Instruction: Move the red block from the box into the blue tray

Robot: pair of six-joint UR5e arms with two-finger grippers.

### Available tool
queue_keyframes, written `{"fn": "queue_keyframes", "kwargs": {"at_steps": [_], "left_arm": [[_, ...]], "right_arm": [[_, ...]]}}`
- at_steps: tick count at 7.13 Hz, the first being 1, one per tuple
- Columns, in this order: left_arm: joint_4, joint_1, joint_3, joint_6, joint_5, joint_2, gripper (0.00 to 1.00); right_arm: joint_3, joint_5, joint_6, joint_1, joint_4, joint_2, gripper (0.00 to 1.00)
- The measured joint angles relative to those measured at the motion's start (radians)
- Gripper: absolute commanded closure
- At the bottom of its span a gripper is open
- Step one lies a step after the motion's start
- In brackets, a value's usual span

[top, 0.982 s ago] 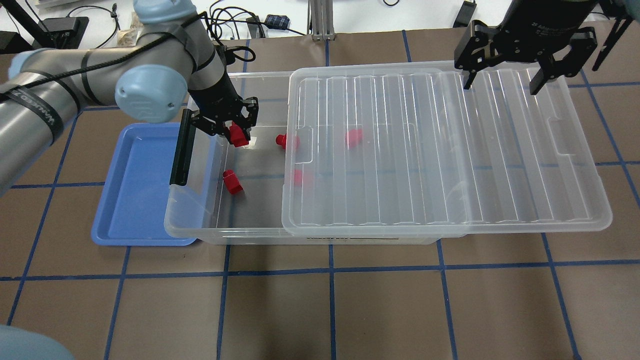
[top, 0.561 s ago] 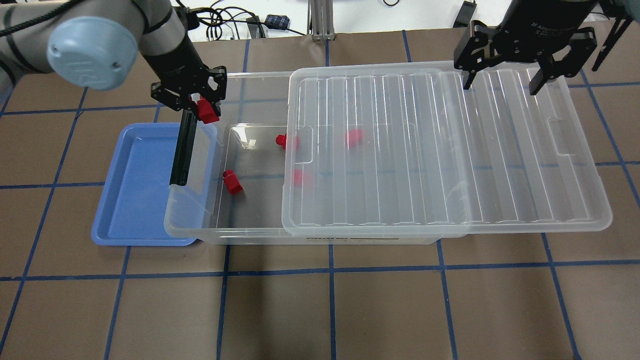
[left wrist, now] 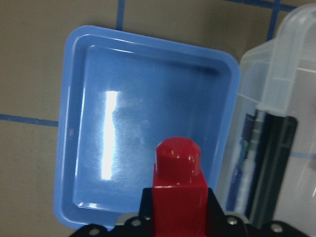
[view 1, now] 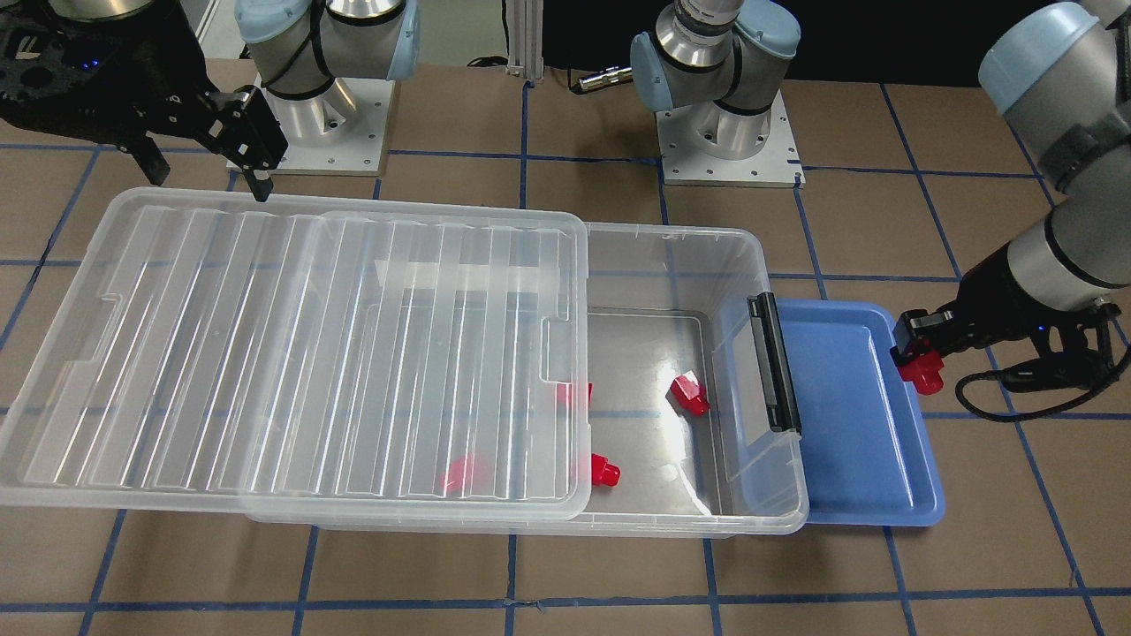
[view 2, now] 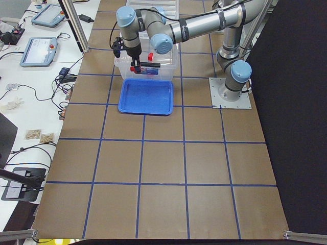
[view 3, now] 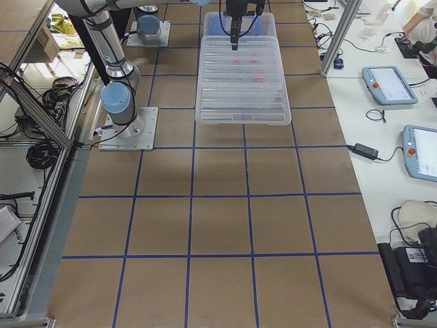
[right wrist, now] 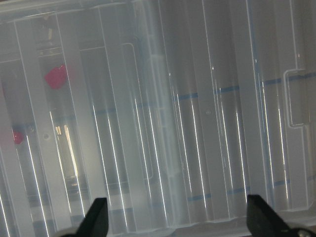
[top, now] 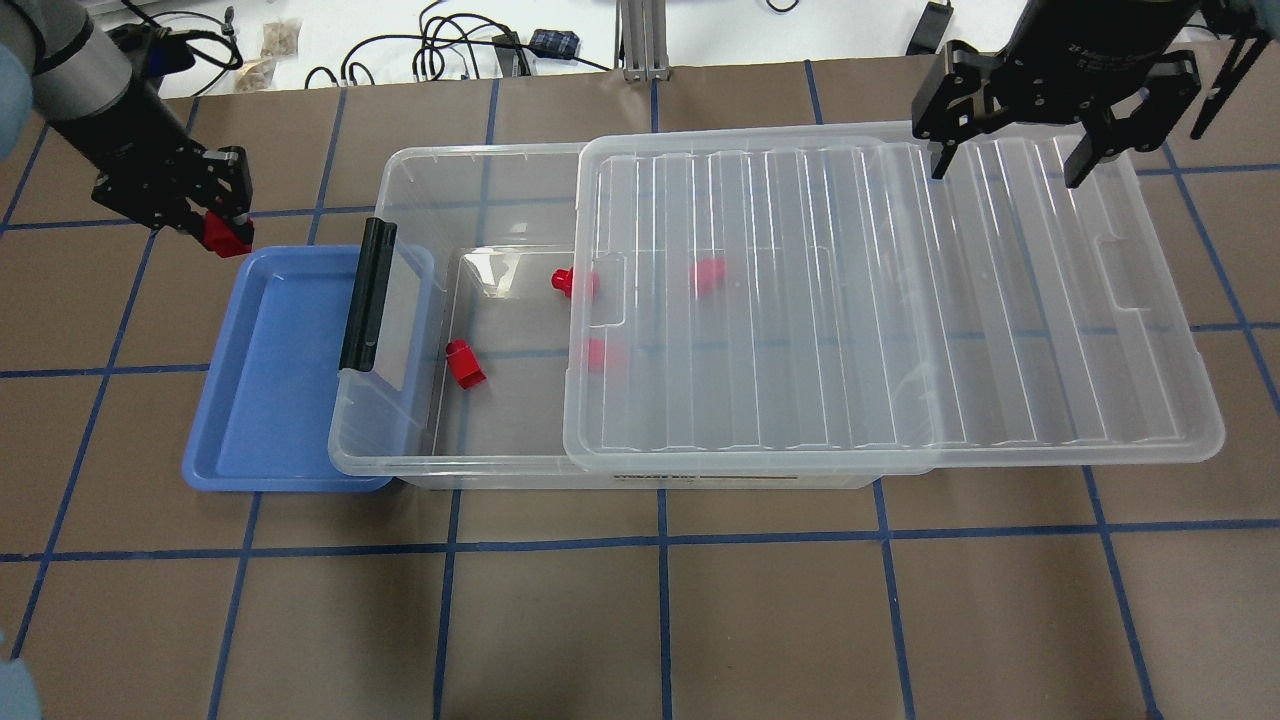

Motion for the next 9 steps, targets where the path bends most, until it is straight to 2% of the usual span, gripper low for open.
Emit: {"fn": "queue_keyframes", "kwargs": {"at_steps": [3, 5, 6, 7, 8, 9], "left_arm": [[0.179, 0.035, -0.125, 0.12, -0.001, -0.072, 1.0], [0.229, 0.036, -0.153, 0.184, -0.004, -0.135, 1.0], [0.236, 0.037, -0.158, 0.206, -0.006, -0.166, 0.94], [0.239, 0.037, -0.163, 0.221, -0.007, -0.188, 0.76], [0.247, 0.037, -0.173, 0.228, -0.007, -0.203, 0.26], [0.264, 0.037, -0.188, 0.23, -0.006, -0.211, 0.0]], "right_arm": [[0.001, -0.003, -0.004, 0.0, 0.001, -0.003, 0.0], [0.0, -0.024, -0.008, 0.0, 0.002, -0.004, 0.0], [0.0, -0.027, -0.008, 0.0, 0.003, -0.005, 0.0], [0.0, -0.031, -0.009, 0.0, 0.004, -0.005, 0.0], [-0.002, -0.035, -0.01, 0.0, 0.004, -0.003, 0.0], [-0.004, -0.043, -0.012, -0.001, 0.004, -0.002, 0.0]]}}
